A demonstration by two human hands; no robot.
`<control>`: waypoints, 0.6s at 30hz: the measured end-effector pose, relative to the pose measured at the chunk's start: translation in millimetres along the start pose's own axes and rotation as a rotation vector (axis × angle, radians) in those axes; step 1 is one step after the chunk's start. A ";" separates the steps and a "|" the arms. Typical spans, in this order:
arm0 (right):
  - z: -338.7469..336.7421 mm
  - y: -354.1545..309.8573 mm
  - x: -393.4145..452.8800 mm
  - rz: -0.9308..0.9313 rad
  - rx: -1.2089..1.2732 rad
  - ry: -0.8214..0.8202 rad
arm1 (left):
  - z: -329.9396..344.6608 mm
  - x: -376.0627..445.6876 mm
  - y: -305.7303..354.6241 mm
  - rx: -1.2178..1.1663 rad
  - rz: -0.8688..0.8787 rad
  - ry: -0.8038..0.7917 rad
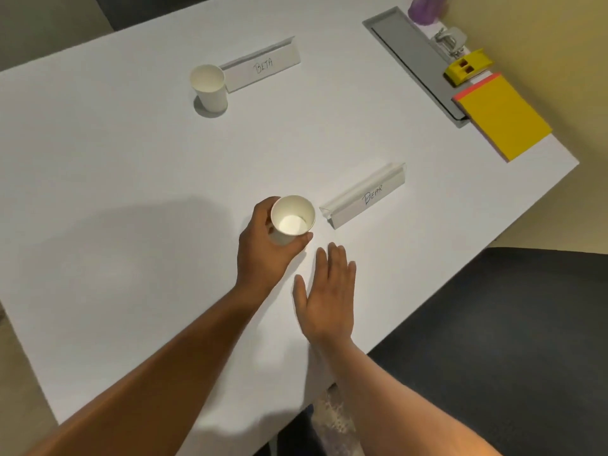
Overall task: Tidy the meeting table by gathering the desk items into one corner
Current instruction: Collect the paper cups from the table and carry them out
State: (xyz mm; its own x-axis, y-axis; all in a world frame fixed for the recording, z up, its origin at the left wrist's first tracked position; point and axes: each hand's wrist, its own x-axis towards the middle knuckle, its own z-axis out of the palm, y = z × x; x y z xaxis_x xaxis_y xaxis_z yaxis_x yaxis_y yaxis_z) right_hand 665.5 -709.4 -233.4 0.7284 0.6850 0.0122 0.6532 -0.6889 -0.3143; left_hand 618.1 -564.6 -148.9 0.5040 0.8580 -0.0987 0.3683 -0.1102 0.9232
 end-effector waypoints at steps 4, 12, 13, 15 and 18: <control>14.5 4.9 2.0 0.035 -0.063 -0.006 | 24.3 27.1 -14.7 0.040 0.034 0.031; 21.6 8.6 6.2 0.024 -0.095 0.045 | 48.5 43.6 -34.9 0.102 0.116 0.010; 22.2 8.9 5.9 0.023 -0.105 0.037 | 49.6 44.3 -36.9 0.105 0.122 0.012; 23.4 10.2 5.1 0.022 -0.114 0.022 | 52.3 46.4 -42.3 0.114 0.116 0.021; 23.2 10.4 6.3 0.016 -0.106 0.012 | 55.0 47.2 -45.1 0.139 0.100 0.048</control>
State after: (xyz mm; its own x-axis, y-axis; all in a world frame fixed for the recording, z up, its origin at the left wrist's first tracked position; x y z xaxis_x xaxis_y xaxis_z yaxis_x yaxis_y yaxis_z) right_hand 672.1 -706.8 -258.6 0.7412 0.6710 0.0196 0.6590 -0.7216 -0.2122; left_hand 668.3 -546.7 -215.6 0.5067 0.8620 0.0116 0.4247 -0.2613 0.8668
